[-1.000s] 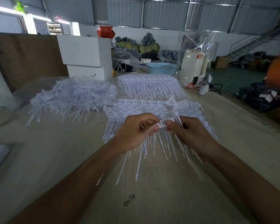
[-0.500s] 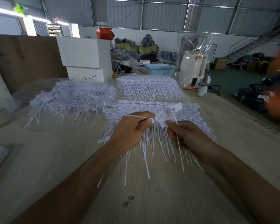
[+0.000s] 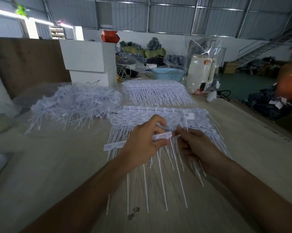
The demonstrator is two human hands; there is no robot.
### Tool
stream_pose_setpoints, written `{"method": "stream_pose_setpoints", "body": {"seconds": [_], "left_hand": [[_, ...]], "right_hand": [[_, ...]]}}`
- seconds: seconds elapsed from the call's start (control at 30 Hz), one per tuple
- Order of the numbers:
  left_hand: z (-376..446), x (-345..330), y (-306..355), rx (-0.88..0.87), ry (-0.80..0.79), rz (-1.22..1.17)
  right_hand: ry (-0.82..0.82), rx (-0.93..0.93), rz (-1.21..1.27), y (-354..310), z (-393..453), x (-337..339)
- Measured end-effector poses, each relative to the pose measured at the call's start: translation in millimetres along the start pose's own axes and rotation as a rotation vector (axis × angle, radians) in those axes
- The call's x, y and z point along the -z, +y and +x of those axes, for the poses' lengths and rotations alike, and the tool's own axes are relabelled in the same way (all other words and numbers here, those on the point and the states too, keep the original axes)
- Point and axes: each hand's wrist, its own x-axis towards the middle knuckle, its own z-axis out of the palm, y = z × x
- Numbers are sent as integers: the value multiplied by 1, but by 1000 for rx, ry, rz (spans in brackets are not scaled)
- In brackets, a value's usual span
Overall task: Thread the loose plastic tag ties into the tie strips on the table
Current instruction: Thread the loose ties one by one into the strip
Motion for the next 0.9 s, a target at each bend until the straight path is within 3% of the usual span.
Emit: {"method": "stream_pose_setpoints", "body": {"seconds": [0.13, 0.27, 0.37, 0.5, 0.57, 0.67, 0.9], "left_hand": [[-2, -1, 2, -45, -24, -22], [1, 12, -4, 27, -122, -174], [2, 17, -15, -1, -149, 30], [1, 10, -17, -76, -111, 252], [2, 11, -18, -126, -91, 279], [1, 13, -18, -125, -161, 216], [3, 15, -21, -36, -239, 73]], "right_hand": [[-166, 11, -135, -2, -6, -8], [-62, 14, -41, -6, -5, -5], [-25, -17, 46, -6, -3, -1], [-106, 5, 3, 2, -2, -3], [-108, 125, -85, 3, -2, -3], [-37, 440, -471, 3, 2, 0], [-30, 531, -669, 9, 8, 4]]}}
